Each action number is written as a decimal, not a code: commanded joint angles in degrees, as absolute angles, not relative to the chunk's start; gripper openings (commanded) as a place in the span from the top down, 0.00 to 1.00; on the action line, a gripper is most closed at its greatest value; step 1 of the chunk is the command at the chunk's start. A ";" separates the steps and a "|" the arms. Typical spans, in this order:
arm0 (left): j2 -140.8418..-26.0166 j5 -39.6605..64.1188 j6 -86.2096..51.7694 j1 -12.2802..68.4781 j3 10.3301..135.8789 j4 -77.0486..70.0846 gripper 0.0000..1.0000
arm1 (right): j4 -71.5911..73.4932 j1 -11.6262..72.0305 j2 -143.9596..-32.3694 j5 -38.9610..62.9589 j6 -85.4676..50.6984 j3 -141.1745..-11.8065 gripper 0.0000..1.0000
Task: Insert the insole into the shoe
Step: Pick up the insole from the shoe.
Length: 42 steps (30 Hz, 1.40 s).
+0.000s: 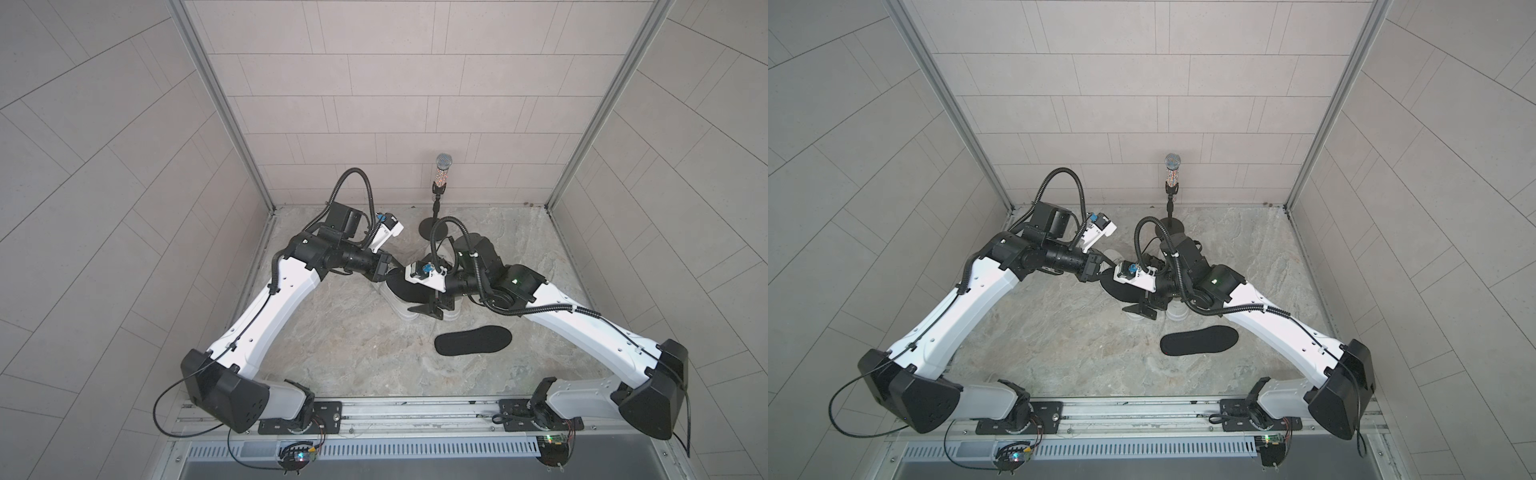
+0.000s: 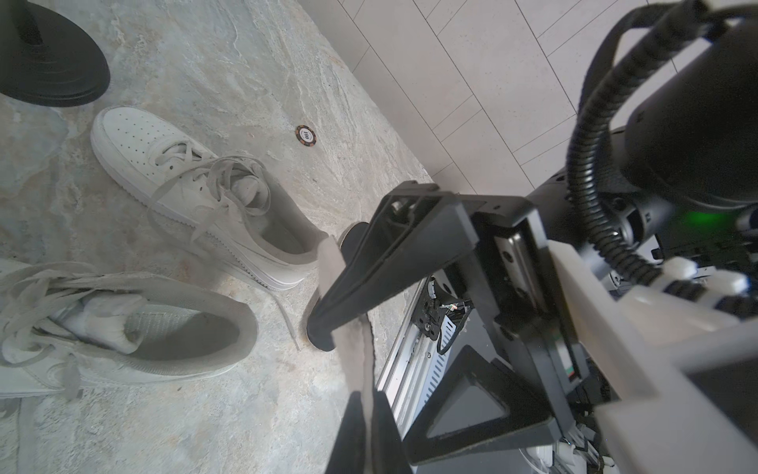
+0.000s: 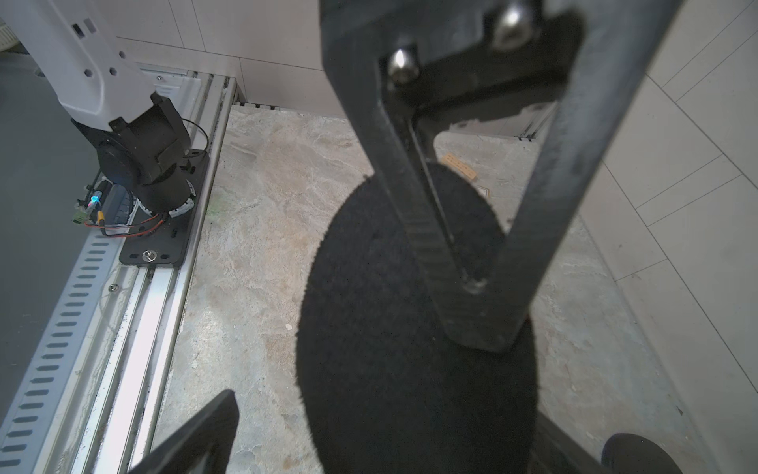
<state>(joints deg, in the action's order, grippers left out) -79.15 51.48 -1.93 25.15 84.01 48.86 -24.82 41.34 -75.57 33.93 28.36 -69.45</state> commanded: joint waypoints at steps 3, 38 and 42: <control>-78.12 52.01 -0.70 25.09 85.73 48.40 1.00 | -27.13 41.18 -77.50 37.40 31.29 -71.16 0.00; -78.14 51.22 -12.39 21.63 86.05 44.03 1.00 | 11.56 49.27 -75.16 12.17 33.16 -54.54 0.39; -78.19 51.36 -12.74 20.95 86.22 43.66 1.00 | 12.37 49.22 -75.14 11.78 32.26 -53.87 0.48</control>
